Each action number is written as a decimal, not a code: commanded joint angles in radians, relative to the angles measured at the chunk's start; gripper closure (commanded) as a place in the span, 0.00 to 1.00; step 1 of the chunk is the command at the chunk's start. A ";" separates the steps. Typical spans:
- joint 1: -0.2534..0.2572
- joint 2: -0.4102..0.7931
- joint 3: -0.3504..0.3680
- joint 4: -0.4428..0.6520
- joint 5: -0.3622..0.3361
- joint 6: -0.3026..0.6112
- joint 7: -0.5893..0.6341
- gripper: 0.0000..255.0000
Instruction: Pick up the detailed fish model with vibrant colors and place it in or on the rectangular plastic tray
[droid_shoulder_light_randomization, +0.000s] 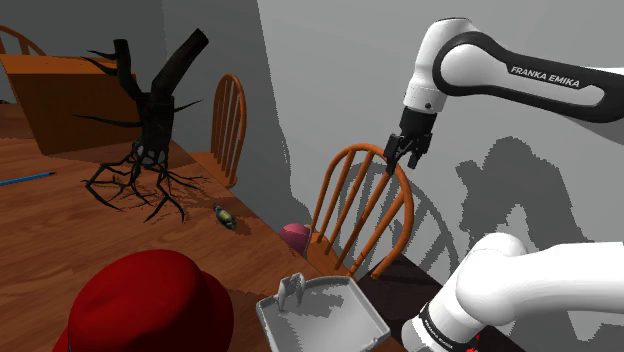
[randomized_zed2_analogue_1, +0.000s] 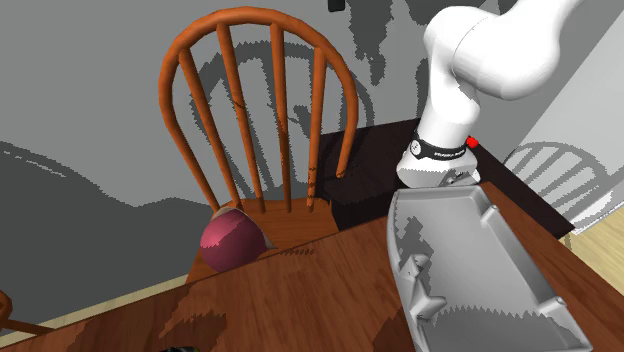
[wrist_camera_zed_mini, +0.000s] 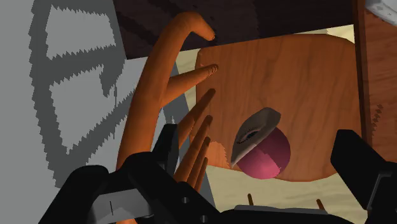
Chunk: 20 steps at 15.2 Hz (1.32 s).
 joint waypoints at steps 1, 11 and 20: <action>0.000 0.000 0.000 0.000 0.000 0.000 0.000 0.00; 0.062 0.279 0.131 0.063 0.071 0.213 0.135 0.00; 0.105 0.582 0.230 0.226 0.067 0.348 0.256 0.00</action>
